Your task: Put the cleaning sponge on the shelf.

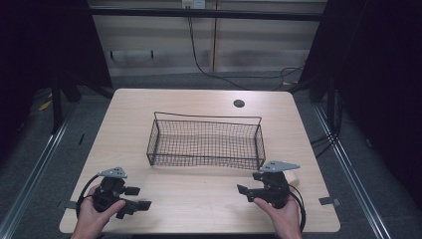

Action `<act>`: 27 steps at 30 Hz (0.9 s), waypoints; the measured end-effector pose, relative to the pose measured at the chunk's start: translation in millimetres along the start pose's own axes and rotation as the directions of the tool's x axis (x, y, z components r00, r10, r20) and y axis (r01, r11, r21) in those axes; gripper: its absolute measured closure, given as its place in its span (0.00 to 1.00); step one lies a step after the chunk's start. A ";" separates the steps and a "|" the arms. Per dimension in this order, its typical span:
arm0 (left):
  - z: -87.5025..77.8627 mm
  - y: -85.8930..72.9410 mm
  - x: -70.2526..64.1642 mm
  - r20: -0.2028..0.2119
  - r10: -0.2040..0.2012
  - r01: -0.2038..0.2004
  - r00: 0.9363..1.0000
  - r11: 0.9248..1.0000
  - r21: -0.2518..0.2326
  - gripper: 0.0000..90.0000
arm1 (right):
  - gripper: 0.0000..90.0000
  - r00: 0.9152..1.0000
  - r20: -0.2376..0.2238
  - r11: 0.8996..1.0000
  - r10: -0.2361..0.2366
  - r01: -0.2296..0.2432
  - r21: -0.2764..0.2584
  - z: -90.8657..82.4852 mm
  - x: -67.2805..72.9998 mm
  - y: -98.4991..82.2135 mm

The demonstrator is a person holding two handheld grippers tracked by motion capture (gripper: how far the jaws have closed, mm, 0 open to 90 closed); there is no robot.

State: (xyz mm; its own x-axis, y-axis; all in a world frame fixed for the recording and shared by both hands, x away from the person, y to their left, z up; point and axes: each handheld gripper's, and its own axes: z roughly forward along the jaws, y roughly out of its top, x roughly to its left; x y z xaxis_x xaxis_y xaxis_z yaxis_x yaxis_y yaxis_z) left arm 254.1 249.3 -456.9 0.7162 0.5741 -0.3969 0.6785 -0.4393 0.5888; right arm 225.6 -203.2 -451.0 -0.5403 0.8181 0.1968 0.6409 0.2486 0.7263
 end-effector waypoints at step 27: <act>-1.4 0.2 -0.5 0.003 0.007 -0.007 1.000 1.000 -0.004 0.24 | 0.30 0.996 -0.052 0.994 0.073 -0.069 0.083 -13.7 -3.1 14.7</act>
State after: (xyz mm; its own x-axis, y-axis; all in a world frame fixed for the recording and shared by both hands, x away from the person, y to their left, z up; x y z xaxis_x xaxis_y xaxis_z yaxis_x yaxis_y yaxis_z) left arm 253.7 249.9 -455.6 0.7213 0.5689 -0.3951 0.6729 -0.4402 0.5946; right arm 229.3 -209.2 -431.9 -0.5196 0.8059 0.2837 0.7195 0.2337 0.6540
